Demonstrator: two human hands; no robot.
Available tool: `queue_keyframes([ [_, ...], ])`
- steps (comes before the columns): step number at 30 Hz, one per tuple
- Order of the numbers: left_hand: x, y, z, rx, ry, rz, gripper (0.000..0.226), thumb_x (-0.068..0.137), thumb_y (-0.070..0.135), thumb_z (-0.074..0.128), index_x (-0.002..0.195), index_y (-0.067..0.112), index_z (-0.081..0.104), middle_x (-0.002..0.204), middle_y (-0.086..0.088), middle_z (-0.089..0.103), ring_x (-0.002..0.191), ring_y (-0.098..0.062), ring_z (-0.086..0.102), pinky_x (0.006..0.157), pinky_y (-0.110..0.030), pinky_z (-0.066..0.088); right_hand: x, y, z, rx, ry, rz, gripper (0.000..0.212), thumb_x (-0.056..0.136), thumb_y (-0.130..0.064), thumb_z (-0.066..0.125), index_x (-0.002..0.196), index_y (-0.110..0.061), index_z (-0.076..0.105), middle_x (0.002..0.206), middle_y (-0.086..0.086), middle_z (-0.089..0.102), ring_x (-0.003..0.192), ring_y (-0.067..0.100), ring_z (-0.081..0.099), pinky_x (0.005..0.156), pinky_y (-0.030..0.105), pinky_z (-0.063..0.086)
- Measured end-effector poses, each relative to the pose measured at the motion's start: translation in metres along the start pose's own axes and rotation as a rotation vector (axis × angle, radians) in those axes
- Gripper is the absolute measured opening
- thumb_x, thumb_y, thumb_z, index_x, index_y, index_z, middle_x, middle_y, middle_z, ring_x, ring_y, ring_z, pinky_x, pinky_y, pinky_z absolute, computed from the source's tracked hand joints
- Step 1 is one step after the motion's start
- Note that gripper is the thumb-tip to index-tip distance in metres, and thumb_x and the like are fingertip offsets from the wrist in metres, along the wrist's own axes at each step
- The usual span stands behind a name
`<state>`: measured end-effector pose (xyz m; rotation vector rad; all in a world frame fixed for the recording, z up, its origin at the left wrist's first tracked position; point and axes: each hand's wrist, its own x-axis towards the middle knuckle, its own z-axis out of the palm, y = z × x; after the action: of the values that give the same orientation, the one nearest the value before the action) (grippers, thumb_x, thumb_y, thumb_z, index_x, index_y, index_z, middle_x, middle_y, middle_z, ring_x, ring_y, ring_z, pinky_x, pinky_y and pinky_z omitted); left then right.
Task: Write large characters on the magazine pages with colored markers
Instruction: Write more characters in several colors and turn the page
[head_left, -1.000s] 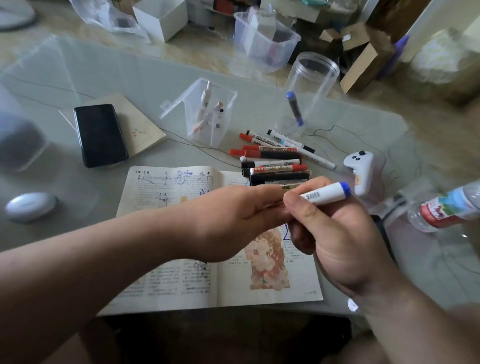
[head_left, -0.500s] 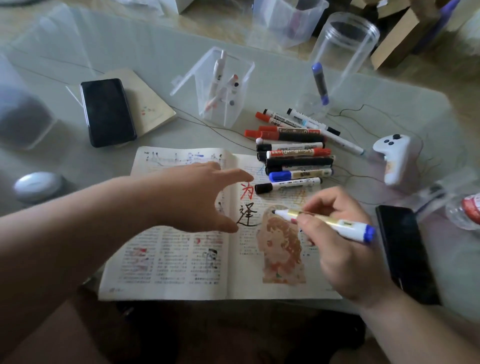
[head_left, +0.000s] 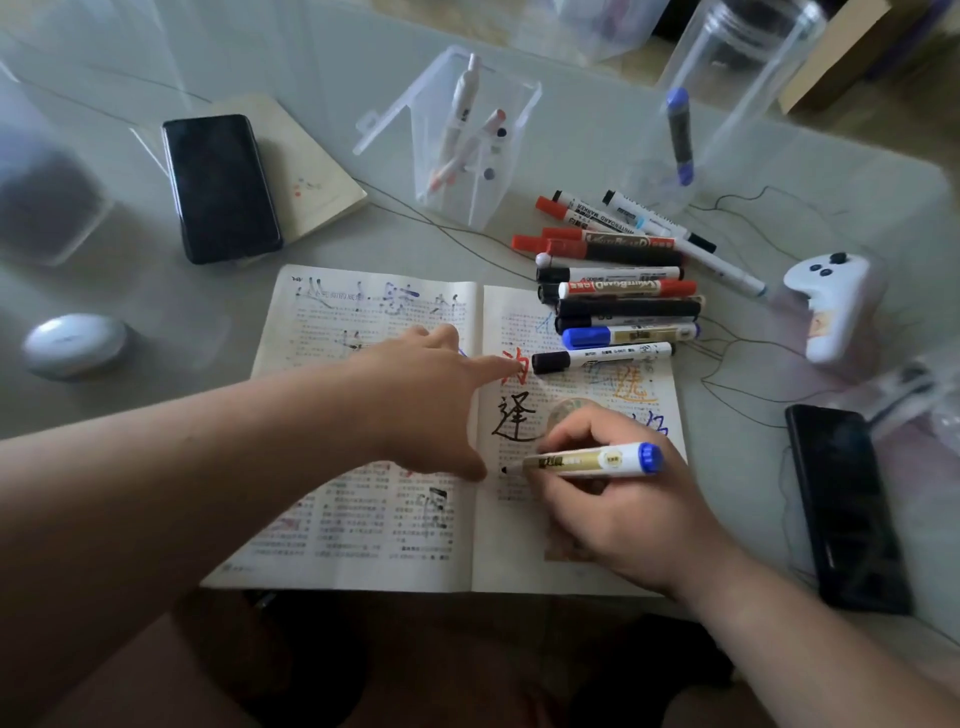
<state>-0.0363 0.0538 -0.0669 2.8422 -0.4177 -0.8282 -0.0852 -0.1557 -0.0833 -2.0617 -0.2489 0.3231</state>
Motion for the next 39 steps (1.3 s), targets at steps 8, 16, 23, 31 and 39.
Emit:
queue_keyframes([
  [8,-0.0002,-0.0007,0.0,0.001,0.0,-0.004,0.102,0.072,0.072,0.07,0.151,0.059,0.005,0.126,0.0,0.039,0.116,-0.02,0.041,0.075,-0.033,0.038,0.0041,0.0023,0.0007,-0.073,0.003,-0.055,0.011,0.082,-0.026,0.082,0.082,-0.022,0.072,0.078,-0.011,0.068,0.073,0.01,0.067,0.062,0.018,0.049],
  [16,0.0003,-0.002,0.0016,-0.019,0.001,0.004,0.103,0.071,0.073,0.071,0.15,0.061,0.005,0.11,0.005,0.03,0.103,-0.014,0.033,0.074,-0.033,0.039,0.0043,0.0,0.0017,-0.132,-0.028,-0.078,0.011,0.077,-0.028,0.077,0.075,-0.021,0.07,0.076,-0.01,0.066,0.072,0.01,0.064,0.062,0.022,0.049],
  [23,0.0022,-0.0025,0.0033,-0.015,0.0,0.0,0.104,0.071,0.074,0.07,0.15,0.061,0.003,0.129,0.0,0.04,0.103,-0.014,0.033,0.08,-0.033,0.042,0.0048,-0.0009,0.0005,-0.108,0.066,-0.072,0.014,0.082,-0.02,0.083,0.08,-0.016,0.07,0.073,-0.01,0.068,0.07,0.009,0.066,0.058,0.015,0.048],
  [31,0.0024,-0.0007,0.0026,0.005,-0.006,-0.011,0.104,0.072,0.074,0.069,0.15,0.061,0.001,0.132,0.0,0.039,0.112,-0.017,0.039,0.078,-0.033,0.041,0.0055,-0.0033,-0.0036,-0.163,0.09,0.034,0.017,0.08,-0.015,0.079,0.072,-0.018,0.065,0.074,-0.015,0.066,0.068,0.005,0.063,0.052,0.011,0.042],
  [39,0.002,0.0001,0.0018,-0.002,-0.015,-0.023,0.105,0.071,0.074,0.07,0.15,0.061,0.002,0.13,0.002,0.039,0.117,-0.017,0.039,0.079,-0.034,0.042,0.0046,-0.0024,-0.0063,-0.175,-0.059,0.041,0.021,0.077,-0.01,0.079,0.068,-0.018,0.062,0.065,-0.009,0.064,0.059,0.009,0.06,0.052,0.017,0.041],
])
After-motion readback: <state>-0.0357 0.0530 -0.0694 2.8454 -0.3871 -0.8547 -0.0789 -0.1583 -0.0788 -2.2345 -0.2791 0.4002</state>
